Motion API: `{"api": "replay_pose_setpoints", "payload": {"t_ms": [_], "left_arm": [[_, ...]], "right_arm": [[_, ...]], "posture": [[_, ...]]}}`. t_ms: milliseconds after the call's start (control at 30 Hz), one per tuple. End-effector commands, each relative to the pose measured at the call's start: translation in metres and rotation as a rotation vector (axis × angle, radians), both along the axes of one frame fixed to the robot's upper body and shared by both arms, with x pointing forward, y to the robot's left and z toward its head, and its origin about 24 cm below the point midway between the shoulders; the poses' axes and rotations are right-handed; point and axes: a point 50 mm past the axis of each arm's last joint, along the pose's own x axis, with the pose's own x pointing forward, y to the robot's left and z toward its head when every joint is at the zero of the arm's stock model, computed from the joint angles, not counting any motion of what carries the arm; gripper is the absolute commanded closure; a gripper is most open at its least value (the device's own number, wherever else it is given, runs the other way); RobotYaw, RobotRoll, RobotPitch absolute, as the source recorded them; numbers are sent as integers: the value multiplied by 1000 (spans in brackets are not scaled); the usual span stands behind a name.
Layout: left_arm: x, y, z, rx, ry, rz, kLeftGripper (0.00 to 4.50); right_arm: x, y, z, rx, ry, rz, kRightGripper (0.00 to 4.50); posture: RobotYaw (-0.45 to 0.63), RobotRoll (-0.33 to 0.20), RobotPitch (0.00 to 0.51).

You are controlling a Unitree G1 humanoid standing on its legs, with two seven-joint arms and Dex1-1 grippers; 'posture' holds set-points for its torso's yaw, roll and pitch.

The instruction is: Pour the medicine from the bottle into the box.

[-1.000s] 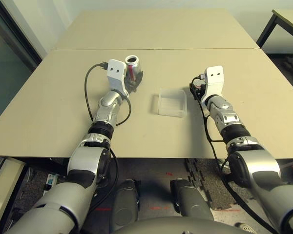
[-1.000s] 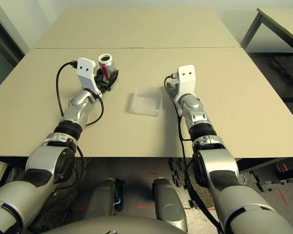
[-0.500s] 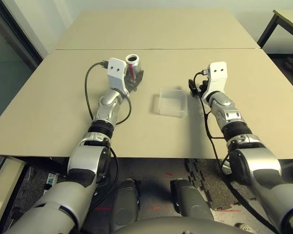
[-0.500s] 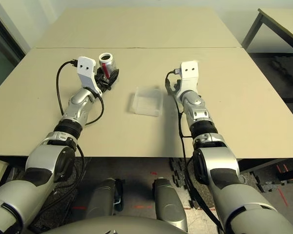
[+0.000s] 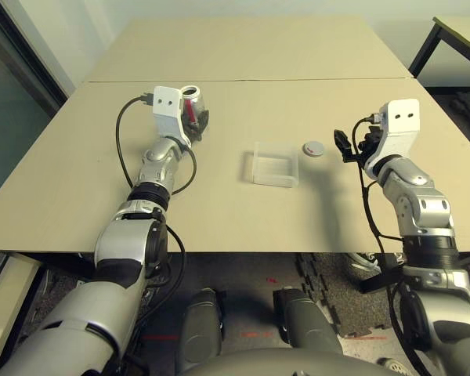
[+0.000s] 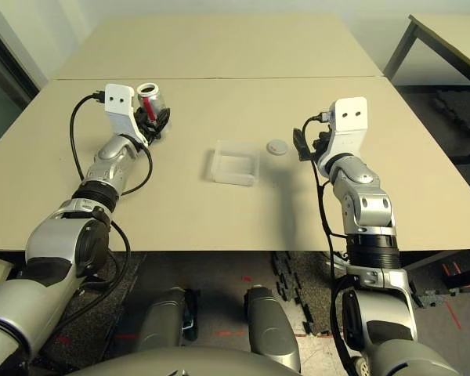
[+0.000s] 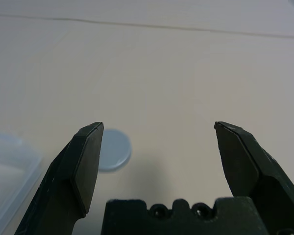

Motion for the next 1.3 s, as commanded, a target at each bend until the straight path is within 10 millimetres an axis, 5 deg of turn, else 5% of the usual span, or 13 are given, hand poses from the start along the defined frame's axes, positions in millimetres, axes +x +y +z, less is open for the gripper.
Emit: {"api": "replay_pose_setpoints", "payload": {"t_ms": [33, 167, 267, 400, 567, 933, 1133, 1300], "left_arm": [[-1, 6, -7, -5, 43, 32, 1863], [2, 14, 4, 3, 25, 58, 1863], [10, 17, 33, 70, -38, 27, 1863], [20, -2, 96, 398, -200, -154, 1863], [17, -43, 137, 868, -334, -432, 1863], [4, -101, 119, 2029, -448, -865, 1865], [5, -114, 113, 2313, -521, -874, 1865], [1, -129, 107, 2349, -626, -912, 1865]], "right_arm": [[-3, 1, -9, 11, 20, 32, 0], [-7, -3, -8, -14, 49, 62, 0], [-11, -4, -3, -66, 80, 114, 0], [-28, 1, 2, -203, 206, 289, 0], [-45, 10, 5, -299, 321, 434, 0], [-36, 46, -3, -318, 366, 599, 0], [-32, 59, -7, -315, 366, 642, 0], [-28, 65, -7, -293, 348, 635, 0]], "posture": [[-186, 0, 68], [-185, 0, 64], [-182, 0, 62], [-182, 0, 60], [-195, 0, 60], [-219, 0, 52], [-227, 0, 49], [-248, 0, 53]]}}
